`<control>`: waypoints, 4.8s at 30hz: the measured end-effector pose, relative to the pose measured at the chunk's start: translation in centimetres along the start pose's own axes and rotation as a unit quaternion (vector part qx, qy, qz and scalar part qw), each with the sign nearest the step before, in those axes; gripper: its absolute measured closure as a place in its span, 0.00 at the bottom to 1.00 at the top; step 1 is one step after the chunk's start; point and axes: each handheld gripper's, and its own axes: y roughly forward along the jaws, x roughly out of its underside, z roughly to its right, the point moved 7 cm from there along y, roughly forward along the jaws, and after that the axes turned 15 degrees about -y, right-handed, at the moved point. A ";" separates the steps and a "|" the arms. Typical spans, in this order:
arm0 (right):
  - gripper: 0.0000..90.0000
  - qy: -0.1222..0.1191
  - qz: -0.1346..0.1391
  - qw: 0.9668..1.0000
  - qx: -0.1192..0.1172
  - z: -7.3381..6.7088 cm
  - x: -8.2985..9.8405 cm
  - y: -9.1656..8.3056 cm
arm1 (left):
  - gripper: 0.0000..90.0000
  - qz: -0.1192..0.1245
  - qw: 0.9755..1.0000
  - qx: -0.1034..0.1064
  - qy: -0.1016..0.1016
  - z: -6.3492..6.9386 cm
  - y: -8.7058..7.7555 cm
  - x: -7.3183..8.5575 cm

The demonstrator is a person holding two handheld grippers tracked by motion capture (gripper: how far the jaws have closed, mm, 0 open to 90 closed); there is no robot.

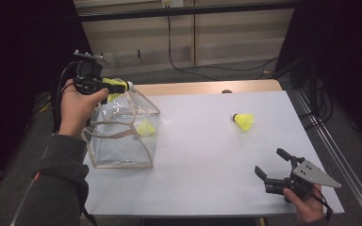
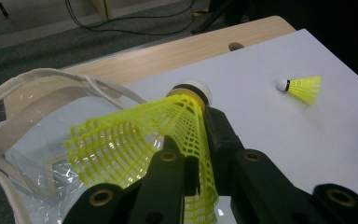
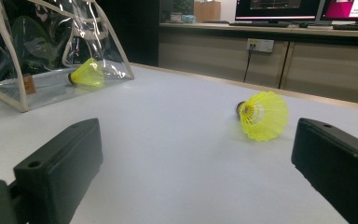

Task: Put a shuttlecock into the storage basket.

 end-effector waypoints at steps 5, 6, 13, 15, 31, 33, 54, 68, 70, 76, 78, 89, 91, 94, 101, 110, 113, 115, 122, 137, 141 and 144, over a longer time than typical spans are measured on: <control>0.02 0.000 0.000 1.000 0.000 0.0 0.0 0.0 | 0.95 0.003 1.000 -0.005 -0.004 -0.4 0.2 0.0; 0.02 0.000 0.000 1.000 0.000 0.0 0.0 0.0 | 0.95 0.004 1.000 -0.007 -0.006 -0.6 0.2 0.1; 0.02 -0.001 0.001 1.000 0.000 0.0 0.0 0.0 | 0.95 0.005 1.000 -0.022 -0.009 -1.2 0.3 0.2; 0.02 -0.001 0.000 1.000 -0.001 0.0 0.0 0.0 | 0.95 0.006 1.000 -0.022 -0.011 -1.2 0.4 0.2; 0.02 -0.001 0.000 1.000 -0.001 0.0 0.0 0.0 | 0.95 0.022 0.998 -0.044 -0.032 -2.6 0.6 0.2; 0.02 -0.001 0.000 1.000 -0.001 0.0 0.0 0.0 | 0.95 0.023 0.998 -0.044 -0.036 -2.7 0.7 0.2; 0.02 -0.002 0.001 1.000 -0.001 0.0 0.0 0.0 | 0.95 0.038 0.995 -0.069 -0.068 -4.3 1.7 0.4; 0.02 -0.002 0.001 1.000 0.001 0.1 0.0 -0.1 | 0.94 0.038 0.992 -0.090 -0.083 -5.1 2.4 0.7; 0.02 -0.003 0.002 1.000 0.000 0.0 -0.1 -0.1 | 0.94 0.039 0.991 -0.092 -0.085 -5.2 2.5 0.7; 0.02 -0.001 0.002 1.000 0.000 0.0 -0.1 -0.1 | 0.94 0.038 0.991 -0.097 -0.089 -5.4 2.8 0.7; 0.02 -0.002 0.003 1.000 -0.001 0.0 -0.1 -0.1 | 0.94 0.035 0.991 -0.099 -0.088 -5.4 3.0 0.7; 0.02 -0.001 0.003 1.000 -0.002 0.0 -0.1 -0.1 | 0.81 0.039 0.988 -0.121 -0.087 -5.7 3.9 0.6; 0.02 -0.001 0.002 1.000 -0.002 0.0 -0.1 -0.2 | 0.80 0.041 0.988 -0.118 -0.089 -5.6 3.9 0.5; 0.02 -0.002 0.003 1.000 -0.002 0.0 -0.1 -0.2 | 0.76 0.047 0.989 -0.110 -0.092 -5.4 3.8 0.5; 0.02 -0.001 0.003 1.000 -0.002 0.0 -0.1 -0.2 | 0.64 0.048 0.991 -0.076 -0.095 -4.4 3.4 0.5; 0.02 -0.001 0.002 1.000 0.000 0.0 -0.1 -0.2 | 0.51 0.044 0.995 -0.033 -0.084 -2.1 2.9 0.4; 0.02 -0.001 0.003 1.000 -0.001 0.0 -0.1 -0.2 | 0.47 0.042 0.996 -0.017 -0.081 -1.2 2.7 0.3; 0.02 -0.001 0.002 1.000 -0.001 0.0 -0.1 -0.2 | 0.44 0.037 0.996 -0.008 -0.076 -0.6 2.6 0.4; 0.02 -0.001 0.002 1.000 0.000 0.0 -0.1 -0.2 | 0.39 0.029 0.998 0.021 -0.058 1.7 2.8 0.5; 0.02 -0.002 0.002 1.000 -0.001 0.0 -0.1 -0.2 | 0.23 0.022 0.998 0.058 -0.030 5.0 3.3 1.3; 0.02 -0.001 0.002 1.000 -0.001 0.0 -0.1 -0.2 | 0.20 0.019 0.997 0.069 -0.021 6.0 3.6 1.7; 0.02 -0.001 0.004 1.000 -0.002 0.0 -0.1 -0.1 | 0.18 0.017 0.997 0.075 -0.009 6.7 3.8 2.0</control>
